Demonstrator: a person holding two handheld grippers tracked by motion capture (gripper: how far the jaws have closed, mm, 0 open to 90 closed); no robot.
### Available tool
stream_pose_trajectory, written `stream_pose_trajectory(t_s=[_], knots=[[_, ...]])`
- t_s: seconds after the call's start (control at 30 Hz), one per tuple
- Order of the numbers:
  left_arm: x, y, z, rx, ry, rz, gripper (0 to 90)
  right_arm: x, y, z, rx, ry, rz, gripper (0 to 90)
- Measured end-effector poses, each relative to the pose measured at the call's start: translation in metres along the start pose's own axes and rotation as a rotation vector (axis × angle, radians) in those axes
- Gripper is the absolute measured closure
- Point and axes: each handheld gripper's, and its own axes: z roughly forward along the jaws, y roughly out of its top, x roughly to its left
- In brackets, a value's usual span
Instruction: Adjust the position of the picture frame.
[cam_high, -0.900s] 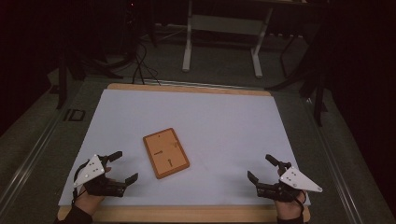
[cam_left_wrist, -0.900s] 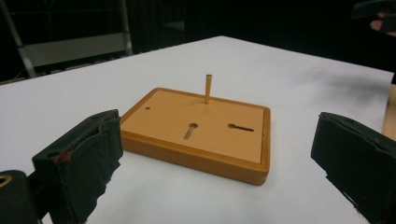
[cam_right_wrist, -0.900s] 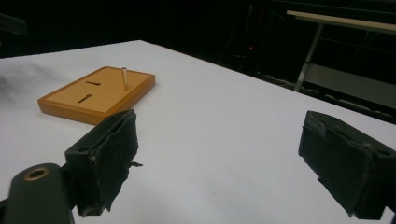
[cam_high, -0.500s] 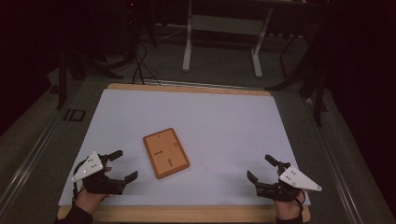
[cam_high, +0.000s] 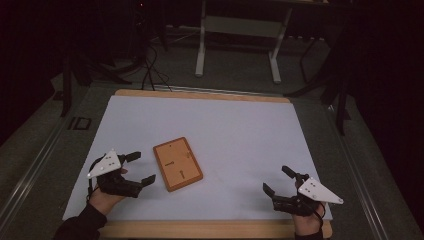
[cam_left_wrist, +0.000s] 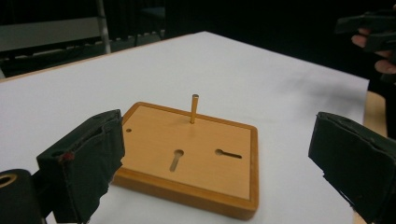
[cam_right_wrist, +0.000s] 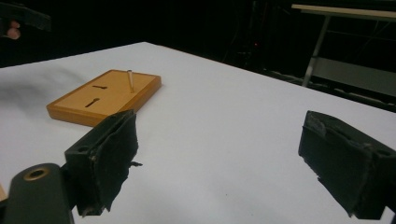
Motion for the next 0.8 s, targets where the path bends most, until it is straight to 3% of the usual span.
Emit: stream_pose_trajectory(t_s=[0.33,0.5,0.8], knots=[[0.009,0.007,0.040,0.094,0.020,0.038,14.2,-0.001,-0.001,-0.001,-0.003,0.009,0.013,11.3],[0.012,0.005,0.062,0.150,0.000,0.037,20.2,-0.001,-0.001,0.000,0.003,0.019,0.012,11.4],[0.011,0.006,0.095,0.202,-0.027,0.015,34.1,-0.002,-0.002,-0.001,0.008,0.029,0.024,11.5]])
